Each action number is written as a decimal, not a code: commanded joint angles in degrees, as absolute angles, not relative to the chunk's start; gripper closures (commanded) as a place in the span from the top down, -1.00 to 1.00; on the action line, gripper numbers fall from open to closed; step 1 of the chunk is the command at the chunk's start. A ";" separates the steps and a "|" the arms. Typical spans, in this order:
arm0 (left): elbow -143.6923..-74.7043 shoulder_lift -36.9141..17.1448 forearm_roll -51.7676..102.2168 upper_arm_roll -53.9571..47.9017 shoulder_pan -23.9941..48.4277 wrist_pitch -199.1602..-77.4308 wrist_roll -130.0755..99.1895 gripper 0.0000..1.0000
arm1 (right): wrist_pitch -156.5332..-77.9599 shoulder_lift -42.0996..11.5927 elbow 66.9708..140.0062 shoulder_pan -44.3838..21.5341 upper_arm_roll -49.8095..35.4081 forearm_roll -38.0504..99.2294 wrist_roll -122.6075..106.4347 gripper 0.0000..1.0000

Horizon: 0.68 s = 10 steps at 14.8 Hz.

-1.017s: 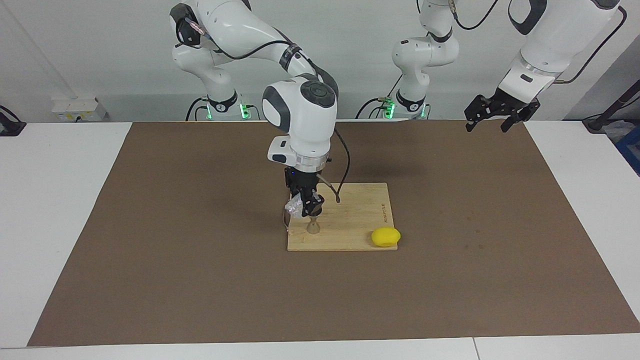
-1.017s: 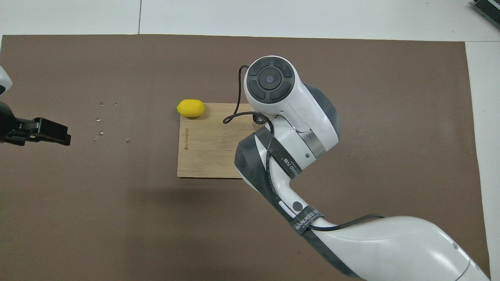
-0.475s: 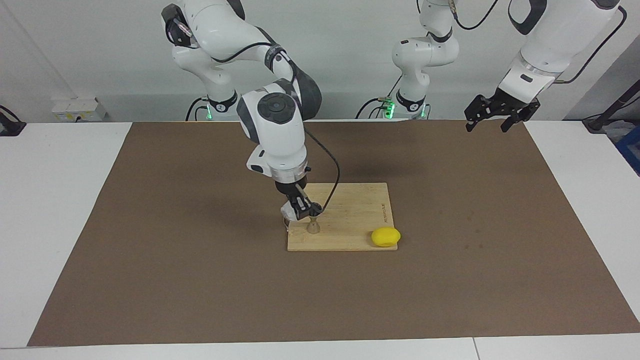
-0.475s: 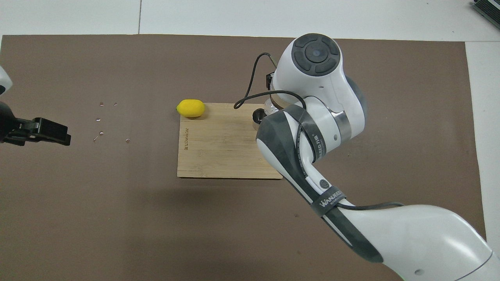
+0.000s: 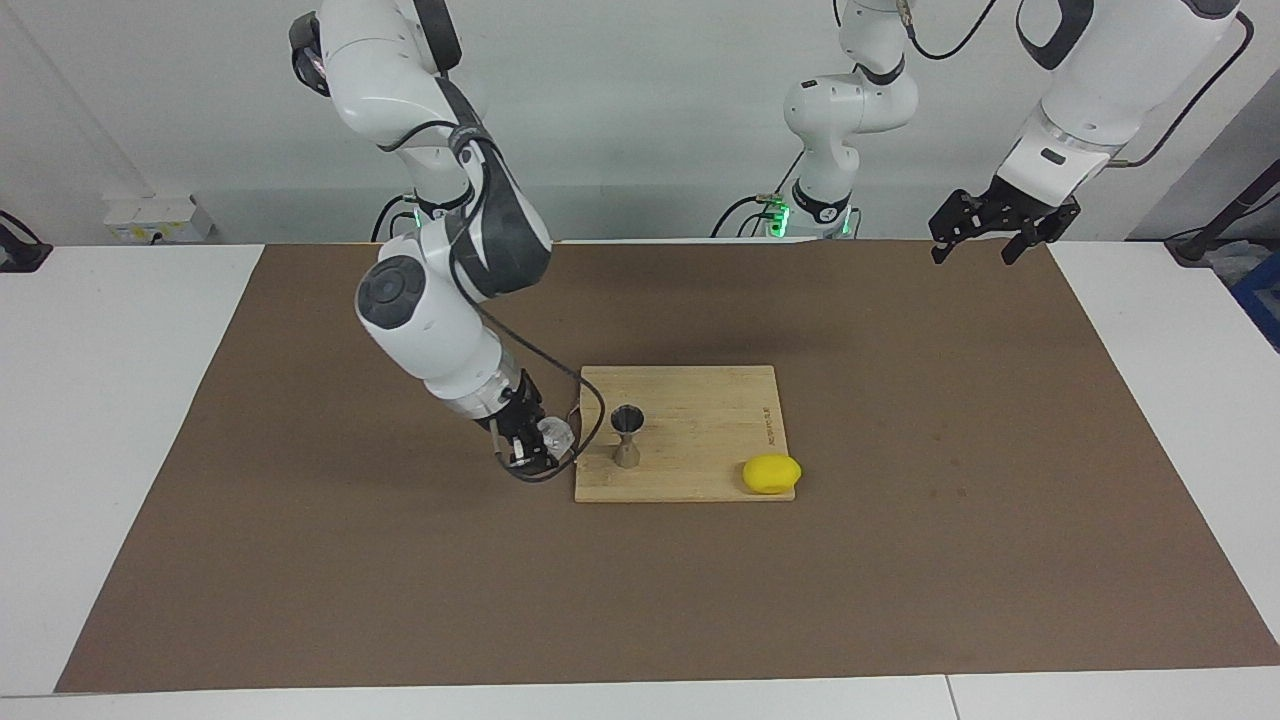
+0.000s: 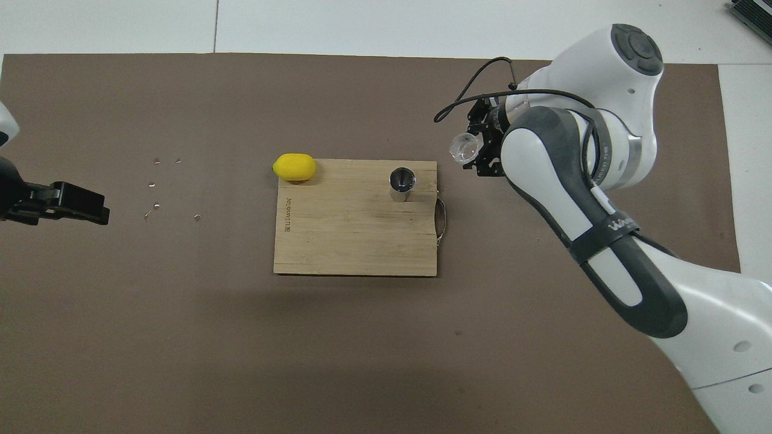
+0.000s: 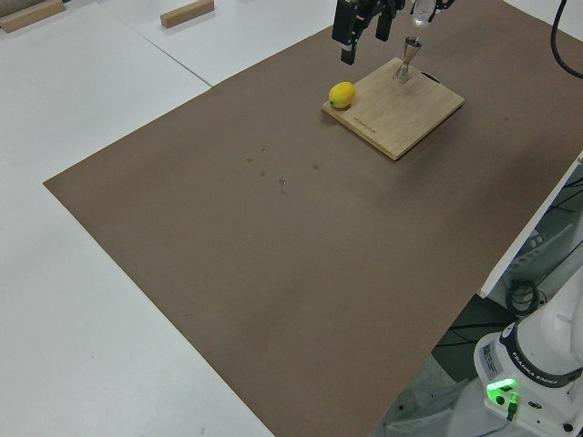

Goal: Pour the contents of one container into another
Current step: 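Carry the glass cup with the right gripper back toward its start spot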

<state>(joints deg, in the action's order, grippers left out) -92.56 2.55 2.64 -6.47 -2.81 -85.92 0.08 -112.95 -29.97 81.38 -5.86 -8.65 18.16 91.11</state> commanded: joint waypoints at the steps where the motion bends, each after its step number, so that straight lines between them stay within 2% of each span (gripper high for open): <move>1: -93.87 3.60 1.67 -6.06 -2.29 -86.66 0.18 1.00 | -114.61 -27.78 87.61 -0.46 -9.76 24.41 85.80 -0.82; 10: -93.87 3.60 1.67 -6.06 -2.29 -86.66 0.18 1.00 | -114.35 -27.33 99.31 12.29 -9.75 37.34 63.65 -0.75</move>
<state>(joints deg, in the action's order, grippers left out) -92.56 2.55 2.64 -6.47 -2.81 -85.92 0.08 -112.97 -29.64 94.84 9.91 -8.67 34.50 67.84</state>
